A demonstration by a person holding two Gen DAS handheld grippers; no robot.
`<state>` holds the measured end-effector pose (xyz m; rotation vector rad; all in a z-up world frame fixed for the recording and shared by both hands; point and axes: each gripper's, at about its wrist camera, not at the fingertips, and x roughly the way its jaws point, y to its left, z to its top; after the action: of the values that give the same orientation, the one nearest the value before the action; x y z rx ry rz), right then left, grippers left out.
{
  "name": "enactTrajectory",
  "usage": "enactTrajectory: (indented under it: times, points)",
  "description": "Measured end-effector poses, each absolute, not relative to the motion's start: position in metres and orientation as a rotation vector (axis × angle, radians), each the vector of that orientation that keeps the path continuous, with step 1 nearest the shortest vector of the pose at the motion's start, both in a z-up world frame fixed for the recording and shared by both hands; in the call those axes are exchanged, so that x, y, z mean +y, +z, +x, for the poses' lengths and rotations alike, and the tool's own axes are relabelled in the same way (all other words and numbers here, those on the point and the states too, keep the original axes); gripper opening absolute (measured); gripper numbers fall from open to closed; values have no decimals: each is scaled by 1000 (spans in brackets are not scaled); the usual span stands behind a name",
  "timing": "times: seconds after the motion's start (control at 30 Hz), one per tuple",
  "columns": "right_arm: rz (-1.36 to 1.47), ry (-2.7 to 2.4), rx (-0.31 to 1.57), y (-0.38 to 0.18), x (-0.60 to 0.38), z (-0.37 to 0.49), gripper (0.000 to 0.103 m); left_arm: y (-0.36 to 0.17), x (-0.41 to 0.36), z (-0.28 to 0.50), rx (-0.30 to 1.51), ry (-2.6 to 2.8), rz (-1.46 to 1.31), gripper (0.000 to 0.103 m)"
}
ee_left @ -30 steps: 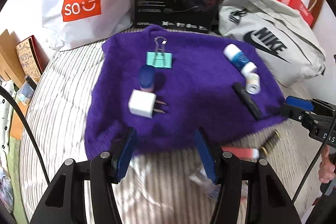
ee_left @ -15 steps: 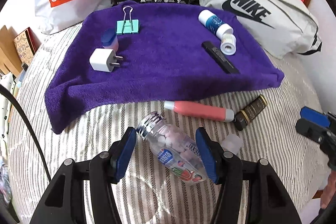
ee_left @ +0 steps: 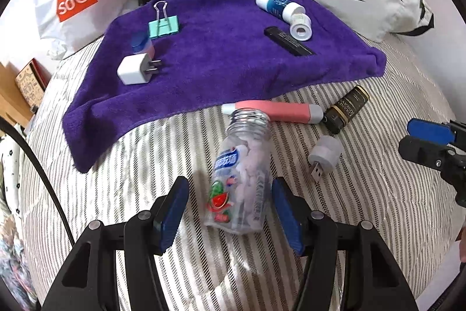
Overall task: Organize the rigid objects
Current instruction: 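Grasp the clear pill bottle with the left tool while the right tool reaches for the gold-and-black tube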
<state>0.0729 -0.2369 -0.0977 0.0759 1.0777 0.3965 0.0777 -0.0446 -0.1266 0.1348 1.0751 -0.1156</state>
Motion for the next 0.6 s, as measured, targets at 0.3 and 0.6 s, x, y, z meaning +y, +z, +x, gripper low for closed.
enactTrajectory:
  times: [0.3, 0.6]
  points:
    - [66, 364, 1099, -102, -240, 78, 49, -127, -45, 82, 1057, -165, 139, 40]
    - [37, 349, 1130, -116, -218, 105, 49, -121, -4, 75, 1058, -120, 79, 40]
